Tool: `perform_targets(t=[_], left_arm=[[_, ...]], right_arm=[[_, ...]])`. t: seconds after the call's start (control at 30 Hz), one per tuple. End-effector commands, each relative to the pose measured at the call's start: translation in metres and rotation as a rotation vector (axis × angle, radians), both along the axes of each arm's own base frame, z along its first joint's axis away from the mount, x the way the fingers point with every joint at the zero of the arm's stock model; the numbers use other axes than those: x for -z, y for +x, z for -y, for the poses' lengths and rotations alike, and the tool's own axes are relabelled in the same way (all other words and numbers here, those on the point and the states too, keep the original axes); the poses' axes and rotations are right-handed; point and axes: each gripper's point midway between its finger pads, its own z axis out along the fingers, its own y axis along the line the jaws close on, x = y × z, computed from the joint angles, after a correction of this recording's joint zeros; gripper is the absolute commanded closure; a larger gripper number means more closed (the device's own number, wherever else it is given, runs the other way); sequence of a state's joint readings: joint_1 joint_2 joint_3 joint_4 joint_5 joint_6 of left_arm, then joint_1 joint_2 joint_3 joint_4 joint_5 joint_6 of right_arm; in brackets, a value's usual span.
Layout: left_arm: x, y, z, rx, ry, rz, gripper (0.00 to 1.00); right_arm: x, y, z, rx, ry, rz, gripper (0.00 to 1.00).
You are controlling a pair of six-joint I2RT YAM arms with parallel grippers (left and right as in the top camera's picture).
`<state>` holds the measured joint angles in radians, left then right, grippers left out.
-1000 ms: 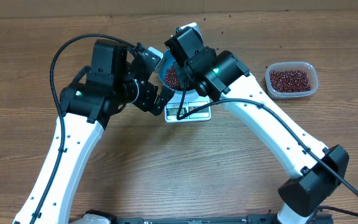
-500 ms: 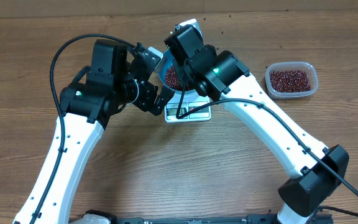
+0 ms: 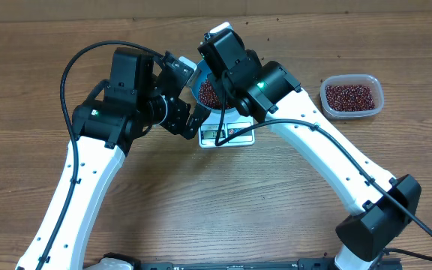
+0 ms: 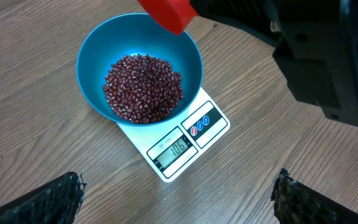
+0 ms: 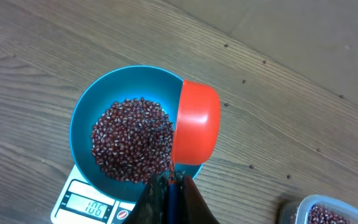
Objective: Scoop item into bowl and weigh 150g on scale
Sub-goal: 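Tilt the scoop with the right gripper to pour beans into bowl, then move the scoop back to the tub and dip into the beans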
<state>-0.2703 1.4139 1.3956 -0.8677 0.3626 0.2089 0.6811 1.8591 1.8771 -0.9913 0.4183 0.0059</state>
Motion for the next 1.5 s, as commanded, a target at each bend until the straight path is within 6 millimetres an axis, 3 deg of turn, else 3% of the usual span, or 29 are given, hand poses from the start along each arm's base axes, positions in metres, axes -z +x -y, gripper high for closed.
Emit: perform_targets(t=[0.0,0.2,0.47,0.6,0.73,0.87,0.97,1.17,1.47], left_arm=[[-0.012,0.003,-0.001,-0.017,-0.011,0.027,0.01],[-0.012,0.003,-0.001,-0.017,-0.011,0.027,0.01],[-0.012,0.003,-0.001,-0.017,-0.011,0.027,0.01],[-0.012,0.003,-0.001,-0.017,-0.011,0.027,0.0],[-0.012,0.003,-0.001,-0.017,-0.011,0.027,0.01],[-0.012,0.003,-0.001,-0.017,-0.011,0.027,0.0],[-0.012,0.003,-0.001,-0.017,-0.011,0.027,0.0],[-0.012,0.003,-0.001,-0.017,-0.011,0.027,0.0],[-0.012,0.003,-0.001,-0.017,-0.011,0.027,0.0]], right_arm=[[0.001,-0.002,-0.007,-0.048,0.027,-0.019,0.96],[0.004,-0.004,-0.001,-0.065,0.095,-0.085,0.96],[-0.02,-0.01,0.043,-0.047,0.254,-0.167,0.96],[-0.043,-0.022,0.091,0.033,0.282,-0.165,0.96],[-0.064,-0.034,0.153,0.169,0.293,-0.138,0.96],[-0.07,-0.04,0.211,0.314,0.301,-0.127,0.96],[-0.062,-0.04,0.239,0.397,0.301,-0.15,0.96],[-0.03,-0.04,0.263,0.48,0.281,-0.265,0.96],[0.045,-0.022,0.291,0.582,0.147,-0.455,0.96]])
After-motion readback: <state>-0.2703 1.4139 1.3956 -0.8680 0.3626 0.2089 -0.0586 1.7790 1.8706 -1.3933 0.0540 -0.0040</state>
